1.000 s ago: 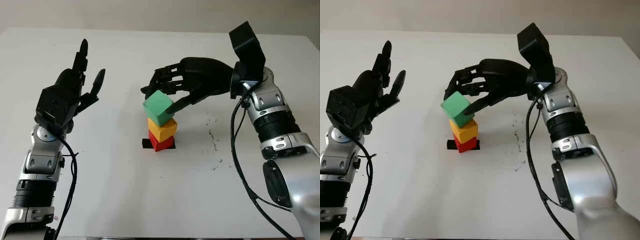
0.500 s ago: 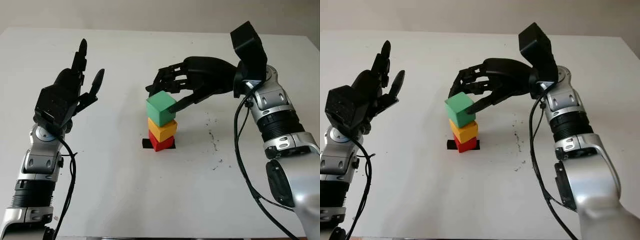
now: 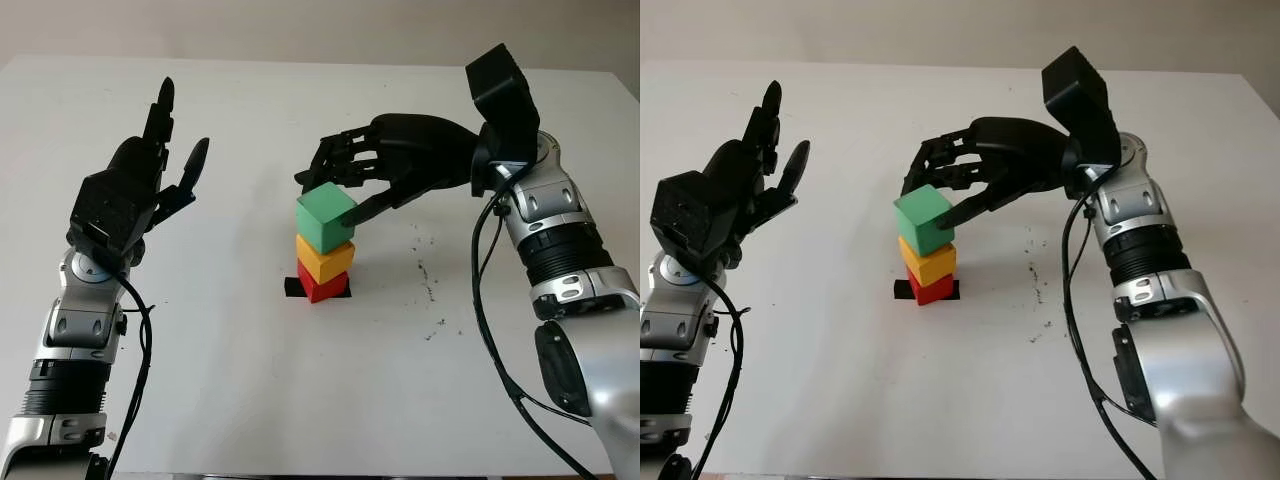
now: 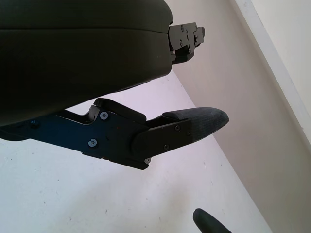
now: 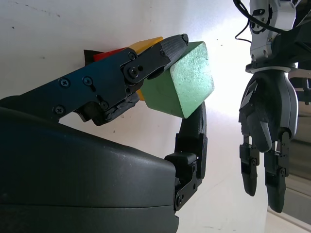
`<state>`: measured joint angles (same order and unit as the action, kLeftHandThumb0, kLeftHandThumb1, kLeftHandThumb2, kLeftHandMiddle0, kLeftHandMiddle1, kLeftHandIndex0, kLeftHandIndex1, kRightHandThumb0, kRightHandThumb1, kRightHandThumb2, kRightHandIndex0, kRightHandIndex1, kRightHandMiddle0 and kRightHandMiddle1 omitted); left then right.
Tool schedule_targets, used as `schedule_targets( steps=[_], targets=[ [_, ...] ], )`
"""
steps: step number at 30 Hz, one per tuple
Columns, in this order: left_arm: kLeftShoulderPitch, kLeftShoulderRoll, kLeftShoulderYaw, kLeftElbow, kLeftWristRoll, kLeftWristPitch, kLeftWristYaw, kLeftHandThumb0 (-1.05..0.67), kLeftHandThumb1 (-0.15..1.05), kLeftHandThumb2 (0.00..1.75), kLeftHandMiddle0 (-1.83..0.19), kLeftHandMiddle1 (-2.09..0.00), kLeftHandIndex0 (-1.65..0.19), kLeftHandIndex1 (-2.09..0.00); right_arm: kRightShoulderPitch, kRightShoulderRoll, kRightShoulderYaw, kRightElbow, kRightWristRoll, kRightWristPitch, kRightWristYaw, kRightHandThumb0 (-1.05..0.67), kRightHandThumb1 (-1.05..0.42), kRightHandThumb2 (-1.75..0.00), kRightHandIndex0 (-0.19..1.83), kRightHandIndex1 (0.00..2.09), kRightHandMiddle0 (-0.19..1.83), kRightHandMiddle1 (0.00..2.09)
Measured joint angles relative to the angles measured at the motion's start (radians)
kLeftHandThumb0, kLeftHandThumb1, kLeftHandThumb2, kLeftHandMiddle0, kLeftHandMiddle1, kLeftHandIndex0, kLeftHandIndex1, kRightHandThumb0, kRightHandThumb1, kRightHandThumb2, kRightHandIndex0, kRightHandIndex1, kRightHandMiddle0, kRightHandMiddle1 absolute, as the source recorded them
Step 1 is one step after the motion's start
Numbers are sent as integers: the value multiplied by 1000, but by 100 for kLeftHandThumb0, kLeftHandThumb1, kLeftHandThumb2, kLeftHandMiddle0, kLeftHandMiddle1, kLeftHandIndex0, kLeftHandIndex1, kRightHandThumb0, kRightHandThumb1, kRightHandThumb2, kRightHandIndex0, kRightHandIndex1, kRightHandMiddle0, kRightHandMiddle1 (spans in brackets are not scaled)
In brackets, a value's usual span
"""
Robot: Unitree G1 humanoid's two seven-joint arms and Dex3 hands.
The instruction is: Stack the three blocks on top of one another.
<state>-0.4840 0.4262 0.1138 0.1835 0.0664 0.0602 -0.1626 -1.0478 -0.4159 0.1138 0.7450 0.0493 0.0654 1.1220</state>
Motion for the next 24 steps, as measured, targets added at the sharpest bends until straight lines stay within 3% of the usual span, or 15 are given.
schedule_targets(
  steps=[4,9,12,17,21,24],
  targets=[
    [0,0,0,0,3,0,0,-62,105,66,19,-4,18,-5,0,0,0,0,0,2,15,-54,-88,-5,16,3,38,141],
    [0,0,0,0,4,0,0,-62,105,66,19,-4,18,-5,0,-6,16,7,-3,34,74,-68,-81,-5,-3,3,17,78],
    [0,0,0,0,5,-1,0,-62,105,66,19,-4,18,-5,0,-9,26,7,-10,48,81,-72,-80,-5,-11,2,8,58],
    [0,0,0,0,7,-2,0,-62,105,66,19,-5,18,-5,0,-19,46,7,-38,-12,83,-84,-83,-6,-19,0,-15,32],
    [0,0,0,0,6,-4,0,-62,105,66,19,-5,18,-5,0,-23,51,7,-47,-73,87,-87,-84,-6,-19,0,-19,6],
    [0,0,0,0,5,-4,0,-62,105,65,19,-5,18,-5,0,-25,52,7,-46,-85,92,-93,-83,-5,-19,0,-19,1]
  ],
)
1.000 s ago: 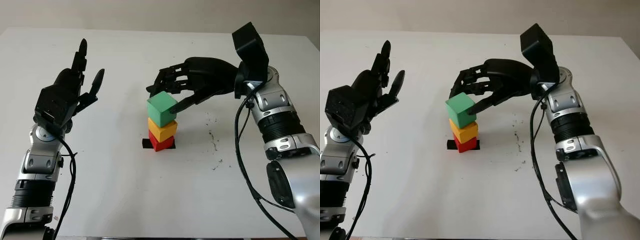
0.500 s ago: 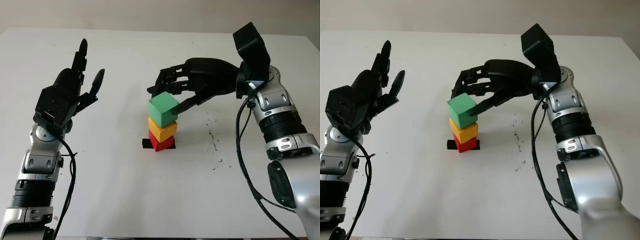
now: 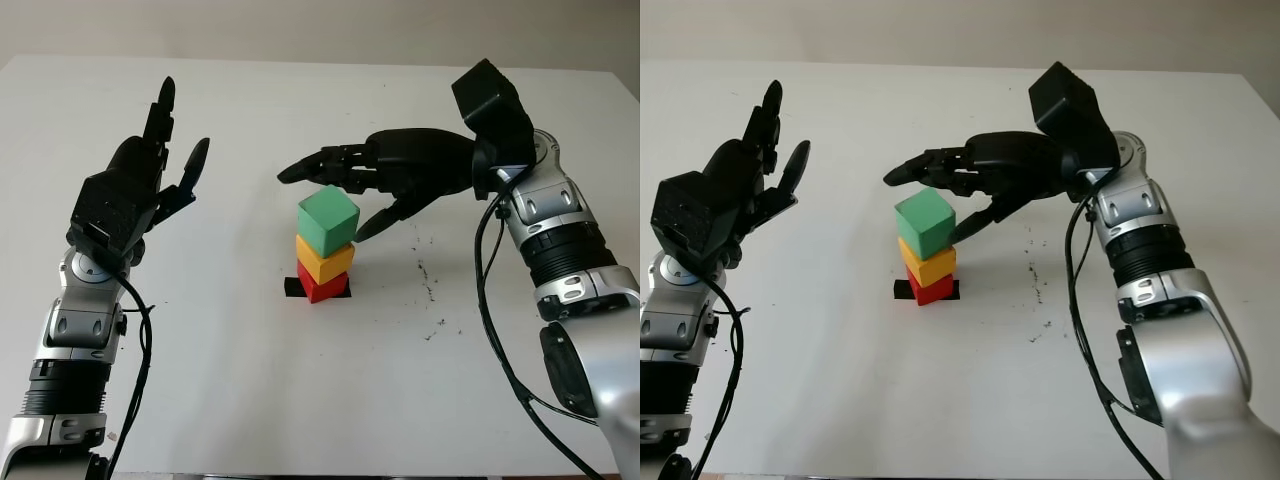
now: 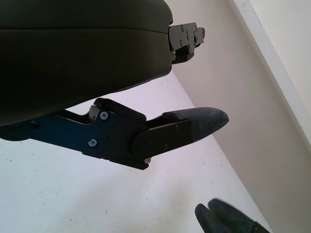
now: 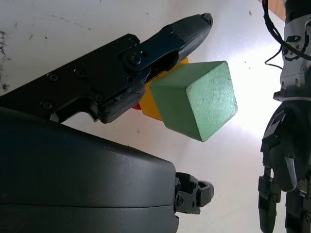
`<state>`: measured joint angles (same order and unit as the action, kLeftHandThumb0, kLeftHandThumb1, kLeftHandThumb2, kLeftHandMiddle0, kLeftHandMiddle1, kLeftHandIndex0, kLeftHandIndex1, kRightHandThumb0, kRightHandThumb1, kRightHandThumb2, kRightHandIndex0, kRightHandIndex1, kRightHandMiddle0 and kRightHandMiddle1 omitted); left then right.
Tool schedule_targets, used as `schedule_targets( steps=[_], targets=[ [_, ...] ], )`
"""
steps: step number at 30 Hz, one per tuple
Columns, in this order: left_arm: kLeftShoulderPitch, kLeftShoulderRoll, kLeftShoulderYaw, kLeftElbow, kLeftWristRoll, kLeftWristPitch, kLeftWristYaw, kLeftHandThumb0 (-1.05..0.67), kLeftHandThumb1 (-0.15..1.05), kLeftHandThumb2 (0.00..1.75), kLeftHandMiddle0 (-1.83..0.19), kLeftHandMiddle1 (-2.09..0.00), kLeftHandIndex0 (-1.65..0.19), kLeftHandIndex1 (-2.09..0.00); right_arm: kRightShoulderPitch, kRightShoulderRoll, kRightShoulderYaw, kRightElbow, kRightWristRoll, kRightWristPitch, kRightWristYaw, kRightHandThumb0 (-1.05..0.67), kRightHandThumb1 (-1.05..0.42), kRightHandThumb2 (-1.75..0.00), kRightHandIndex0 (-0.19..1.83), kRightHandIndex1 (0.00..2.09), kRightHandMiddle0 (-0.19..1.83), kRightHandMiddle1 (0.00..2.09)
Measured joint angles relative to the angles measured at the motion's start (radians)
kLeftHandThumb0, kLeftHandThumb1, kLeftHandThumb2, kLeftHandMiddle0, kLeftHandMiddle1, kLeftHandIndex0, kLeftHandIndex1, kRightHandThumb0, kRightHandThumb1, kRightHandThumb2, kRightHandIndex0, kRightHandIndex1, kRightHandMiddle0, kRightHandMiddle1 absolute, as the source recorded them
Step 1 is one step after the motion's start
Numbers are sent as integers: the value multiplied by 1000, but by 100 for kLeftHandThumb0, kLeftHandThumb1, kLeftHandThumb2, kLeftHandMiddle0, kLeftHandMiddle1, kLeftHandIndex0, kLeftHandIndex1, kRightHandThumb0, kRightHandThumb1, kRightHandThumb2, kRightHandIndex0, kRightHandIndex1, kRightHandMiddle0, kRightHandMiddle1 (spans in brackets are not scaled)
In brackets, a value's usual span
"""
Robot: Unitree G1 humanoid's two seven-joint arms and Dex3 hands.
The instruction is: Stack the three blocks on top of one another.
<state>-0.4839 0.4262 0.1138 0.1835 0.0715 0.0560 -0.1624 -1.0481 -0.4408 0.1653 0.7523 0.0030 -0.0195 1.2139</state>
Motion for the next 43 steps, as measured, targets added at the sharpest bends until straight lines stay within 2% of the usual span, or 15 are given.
schedule_targets(
  steps=[3,6,8,10,11,15,21,26,35,43],
  targets=[
    [0,0,0,0,-1,0,0,-62,105,65,19,-4,18,-5,0,-1,-10,0,13,-6,6,-98,-84,-6,-19,0,-19,0],
    [1,0,0,-5,1,3,4,-62,105,65,19,-3,18,-5,6,-1,-53,-13,48,-13,-35,-104,-94,-9,-19,0,-19,0],
    [4,-5,1,-15,-4,6,11,-61,105,63,16,-5,17,-5,26,-1,-104,-49,88,-4,-98,-102,-102,-28,-19,0,-19,0],
    [13,-13,7,-27,-11,11,20,-59,105,64,15,-5,17,-6,56,0,-168,-96,139,16,-179,-99,-104,-38,-19,0,-19,0],
    [19,-16,11,-30,-15,12,21,-57,105,64,16,-5,17,-5,73,0,-196,-120,159,22,-217,-94,-104,-50,-19,0,-19,0],
    [41,-23,22,-32,-30,7,25,-58,105,66,15,-5,16,-6,167,7,-285,-228,210,81,-396,-85,-105,-66,-19,0,-19,0],
    [56,-53,47,-33,-65,-23,48,-59,105,65,13,-6,14,-7,285,60,-357,-280,259,94,-583,-79,-105,-65,-19,0,-19,0],
    [63,-87,68,-33,-103,-38,68,-65,105,63,15,-5,18,-5,353,99,-363,-292,249,90,-698,-77,-105,-63,-19,0,-19,0],
    [120,-121,87,-33,-146,-69,74,-64,105,63,19,-3,19,-1,468,216,-361,-330,287,90,-784,-77,-105,-64,-19,0,-19,0],
    [141,-146,102,-58,-185,-69,69,-65,105,61,19,-2,19,-1,495,251,-317,-371,251,104,-852,-77,-105,-67,-19,0,-19,0]
  ],
)
